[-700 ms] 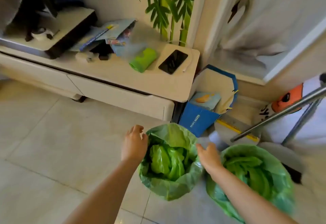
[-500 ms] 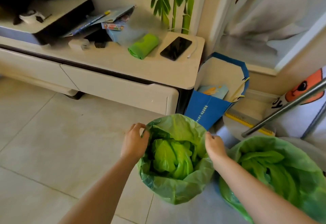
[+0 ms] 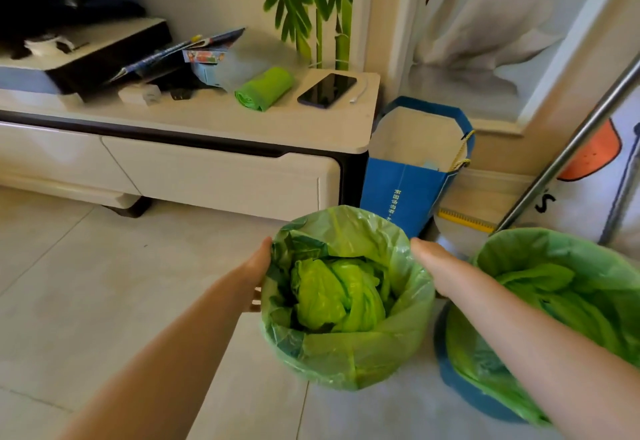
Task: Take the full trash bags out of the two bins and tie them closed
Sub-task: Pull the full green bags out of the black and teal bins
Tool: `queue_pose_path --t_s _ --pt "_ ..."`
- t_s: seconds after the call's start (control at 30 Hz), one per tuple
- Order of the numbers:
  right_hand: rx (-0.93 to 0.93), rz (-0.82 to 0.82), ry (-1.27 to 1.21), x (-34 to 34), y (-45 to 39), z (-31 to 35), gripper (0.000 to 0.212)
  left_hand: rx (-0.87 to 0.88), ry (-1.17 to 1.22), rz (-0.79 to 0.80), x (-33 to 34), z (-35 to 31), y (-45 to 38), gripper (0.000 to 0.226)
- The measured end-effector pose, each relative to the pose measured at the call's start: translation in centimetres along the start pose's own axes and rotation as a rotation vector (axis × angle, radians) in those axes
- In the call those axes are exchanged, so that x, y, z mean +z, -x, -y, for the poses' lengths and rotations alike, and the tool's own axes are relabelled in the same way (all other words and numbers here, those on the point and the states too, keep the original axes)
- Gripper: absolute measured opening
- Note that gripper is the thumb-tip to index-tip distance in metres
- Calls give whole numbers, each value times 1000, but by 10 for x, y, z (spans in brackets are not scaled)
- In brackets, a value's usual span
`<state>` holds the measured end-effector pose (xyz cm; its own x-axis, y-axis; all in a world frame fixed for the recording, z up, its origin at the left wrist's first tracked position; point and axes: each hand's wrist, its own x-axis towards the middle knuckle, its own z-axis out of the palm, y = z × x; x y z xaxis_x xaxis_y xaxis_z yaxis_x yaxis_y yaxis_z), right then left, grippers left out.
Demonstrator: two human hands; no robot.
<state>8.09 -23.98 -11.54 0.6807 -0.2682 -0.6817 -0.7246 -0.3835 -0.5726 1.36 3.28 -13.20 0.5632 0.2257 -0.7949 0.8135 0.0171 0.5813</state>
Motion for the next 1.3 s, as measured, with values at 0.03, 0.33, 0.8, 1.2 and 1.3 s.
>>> queue_pose_path --t_s 0.03,0.33,0.8,1.2,1.3 --pt "-3 13 4 -2 -2 -3 49 2 1 -11 0 0 2 64" --pt "-346 -104 26 -9 6 18 26 242 103 -242 -3 -31 15 23" --pt "-743 -181 -48 -38 83 12 19 656 20 -341 -9 -35 80 39" --pt "-716 -241 171 -100 144 -46 21 520 -133 -414 -45 10 161 13" --pt "-661 -183 207 -99 150 -55 22 505 34 -491 -42 23 161 13"
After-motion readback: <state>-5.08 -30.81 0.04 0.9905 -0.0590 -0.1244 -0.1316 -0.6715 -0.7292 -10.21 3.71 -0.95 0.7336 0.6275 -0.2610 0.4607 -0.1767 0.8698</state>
